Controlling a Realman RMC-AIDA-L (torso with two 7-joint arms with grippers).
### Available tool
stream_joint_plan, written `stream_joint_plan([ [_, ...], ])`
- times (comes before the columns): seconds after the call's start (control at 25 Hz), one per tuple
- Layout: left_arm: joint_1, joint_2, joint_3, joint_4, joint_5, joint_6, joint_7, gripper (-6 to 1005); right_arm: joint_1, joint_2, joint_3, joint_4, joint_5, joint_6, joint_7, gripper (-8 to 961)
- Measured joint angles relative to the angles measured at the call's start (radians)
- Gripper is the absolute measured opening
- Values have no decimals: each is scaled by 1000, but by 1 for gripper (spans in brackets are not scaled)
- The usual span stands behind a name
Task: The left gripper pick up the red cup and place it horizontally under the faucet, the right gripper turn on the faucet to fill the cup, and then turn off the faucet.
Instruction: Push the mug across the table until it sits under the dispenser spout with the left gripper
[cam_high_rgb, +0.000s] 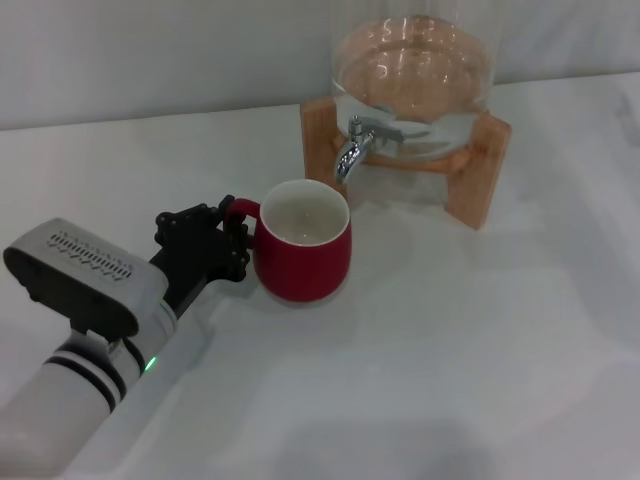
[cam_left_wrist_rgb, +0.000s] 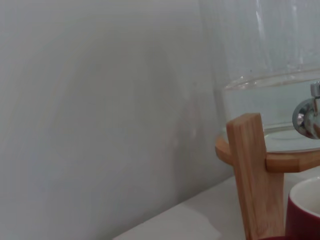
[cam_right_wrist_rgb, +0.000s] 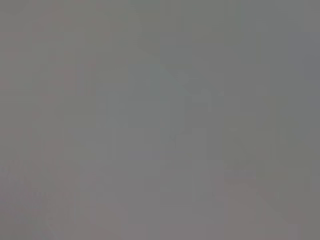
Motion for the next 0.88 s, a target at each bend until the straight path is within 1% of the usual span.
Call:
stream_joint_plan([
  [0.36, -55, 2, 0, -8, 0, 87, -35, 97, -1, 0, 0, 0, 0, 0, -2, 640],
  [0.64, -89, 11, 0, -3, 0, 116, -43, 97, -1, 0, 0, 0, 0, 0, -4, 640],
  [0.88, -118, 12, 0, -10, 1, 153, -46, 97, 2, 0, 0, 1, 0, 0, -5, 640],
])
